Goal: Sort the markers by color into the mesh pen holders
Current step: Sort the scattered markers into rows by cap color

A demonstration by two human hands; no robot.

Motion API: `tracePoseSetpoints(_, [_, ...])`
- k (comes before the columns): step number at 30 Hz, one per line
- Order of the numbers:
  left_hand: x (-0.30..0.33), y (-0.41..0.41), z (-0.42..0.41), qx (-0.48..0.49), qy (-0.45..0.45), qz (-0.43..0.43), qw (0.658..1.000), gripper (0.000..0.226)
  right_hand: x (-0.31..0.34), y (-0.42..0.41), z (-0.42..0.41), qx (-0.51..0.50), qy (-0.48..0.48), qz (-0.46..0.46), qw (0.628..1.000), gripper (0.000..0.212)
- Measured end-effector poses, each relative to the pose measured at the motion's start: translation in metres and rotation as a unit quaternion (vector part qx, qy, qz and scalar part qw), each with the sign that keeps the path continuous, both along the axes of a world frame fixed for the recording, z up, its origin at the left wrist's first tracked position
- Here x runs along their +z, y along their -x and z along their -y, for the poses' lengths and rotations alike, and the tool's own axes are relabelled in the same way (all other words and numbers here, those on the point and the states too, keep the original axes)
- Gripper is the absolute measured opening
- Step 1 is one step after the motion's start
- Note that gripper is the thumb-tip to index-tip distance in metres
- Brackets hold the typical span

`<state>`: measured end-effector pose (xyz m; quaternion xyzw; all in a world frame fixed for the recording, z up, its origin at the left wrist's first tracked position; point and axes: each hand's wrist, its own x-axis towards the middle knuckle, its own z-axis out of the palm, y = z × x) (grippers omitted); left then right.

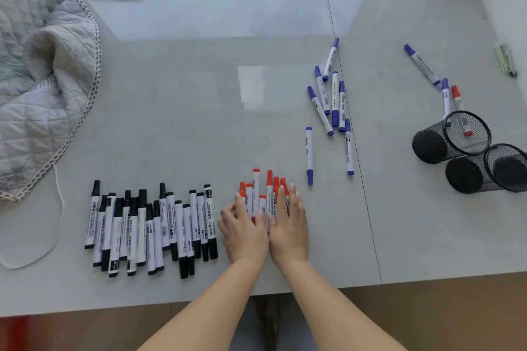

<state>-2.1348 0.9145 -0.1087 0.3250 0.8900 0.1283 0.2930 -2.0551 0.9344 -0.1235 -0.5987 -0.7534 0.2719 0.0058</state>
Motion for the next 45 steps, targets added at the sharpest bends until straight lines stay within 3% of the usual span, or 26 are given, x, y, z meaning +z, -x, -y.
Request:
tracePoseSetpoints(11, [0.006, 0.017, -0.004, -0.027, 0.049, -0.005, 0.998, 0.066, 0.0, -0.008, -0.016, 0.012, 0.068, 0.068, 0.995, 0.072])
tracePoseSetpoints(20, [0.009, 0.018, -0.006, -0.033, 0.07, -0.013, 0.997, 0.067, -0.008, -0.02, -0.015, 0.01, 0.042, 0.043, 0.998, 0.068])
tracePoseSetpoints(23, [0.014, 0.015, -0.009, -0.037, 0.065, -0.027, 0.997, 0.068, -0.003, -0.018, -0.016, -0.013, 0.036, -0.003, 0.999, 0.068])
tracePoseSetpoints(26, [0.024, 0.007, -0.02, -0.079, 0.018, -0.061, 0.995, 0.067, 0.024, -0.028, -0.033, -0.054, -0.026, -0.081, 0.995, 0.06])
tracePoseSetpoints(28, [0.032, -0.006, -0.039, -0.146, -0.03, -0.077, 0.986, 0.062, 0.046, -0.047, -0.054, -0.066, -0.125, -0.117, 0.983, 0.049])
tracePoseSetpoints(32, [0.046, -0.056, -0.105, -0.234, -0.103, -0.062, 0.965, 0.054, 0.094, -0.11, -0.121, -0.099, -0.259, -0.117, 0.954, 0.036])
tracePoseSetpoints(36, [0.041, -0.115, -0.168, -0.333, -0.092, -0.035, 0.938, 0.056, 0.127, -0.194, -0.207, -0.154, -0.322, -0.103, 0.929, 0.029])
tracePoseSetpoints(39, [0.028, -0.149, -0.2, -0.402, -0.052, -0.057, 0.913, 0.059, 0.133, -0.253, -0.275, -0.221, -0.283, -0.097, 0.928, 0.025])
tracePoseSetpoints(45, [0.003, -0.169, -0.235, -0.426, 0.042, -0.074, 0.901, 0.088, 0.085, -0.317, -0.369, -0.194, 0.019, 0.056, 0.979, 0.023])
